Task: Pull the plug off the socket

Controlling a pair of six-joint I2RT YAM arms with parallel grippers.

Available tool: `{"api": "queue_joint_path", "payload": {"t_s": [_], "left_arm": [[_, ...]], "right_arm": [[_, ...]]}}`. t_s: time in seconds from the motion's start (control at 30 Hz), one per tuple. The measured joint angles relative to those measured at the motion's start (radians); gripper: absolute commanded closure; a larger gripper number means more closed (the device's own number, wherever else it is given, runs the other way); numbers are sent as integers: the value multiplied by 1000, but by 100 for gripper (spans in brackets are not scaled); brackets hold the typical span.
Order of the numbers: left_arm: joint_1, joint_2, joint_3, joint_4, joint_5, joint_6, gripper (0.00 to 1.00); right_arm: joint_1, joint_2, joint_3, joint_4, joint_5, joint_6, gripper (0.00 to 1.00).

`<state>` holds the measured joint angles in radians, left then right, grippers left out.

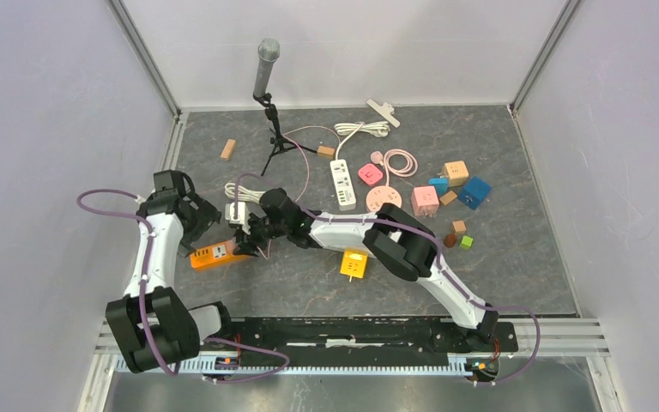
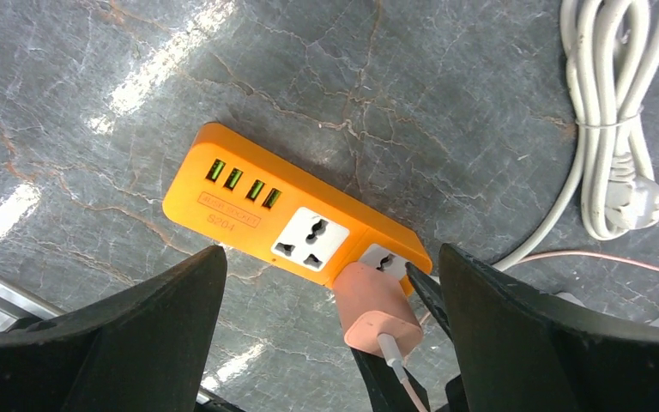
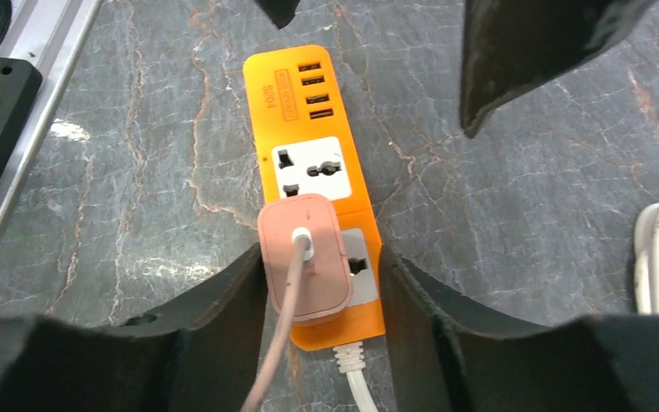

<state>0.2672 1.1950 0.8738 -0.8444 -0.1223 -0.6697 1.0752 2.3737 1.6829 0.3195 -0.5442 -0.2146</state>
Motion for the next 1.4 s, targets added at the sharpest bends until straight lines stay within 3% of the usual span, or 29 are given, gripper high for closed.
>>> {"api": "queue_joint_path", "payload": {"t_s": [0.13, 0.33, 0.47, 0.63, 0.9, 1.07, 1.4], "left_arm": [[0, -30, 0, 0, 2, 0, 4], [0, -33, -6, 2, 29, 0, 10], [0, -32, -40, 10, 80, 0, 18], [0, -12, -91, 44, 175, -1, 36], [0, 87, -116, 120, 290, -1, 39], [0, 136, -124, 173, 310, -10, 37], [-18, 180, -137, 214, 288, -36, 46]], "right_arm": [[0, 4, 0, -5, -18, -1, 67], [-4, -20, -64, 59, 25, 16, 79], [-22, -94, -192, 118, 93, 47, 83], [-57, -143, -286, 175, 139, 102, 100], [-70, -144, -289, 188, 148, 165, 100], [-69, -144, -289, 188, 137, 177, 100], [-71, -144, -289, 187, 113, 200, 100]]}}
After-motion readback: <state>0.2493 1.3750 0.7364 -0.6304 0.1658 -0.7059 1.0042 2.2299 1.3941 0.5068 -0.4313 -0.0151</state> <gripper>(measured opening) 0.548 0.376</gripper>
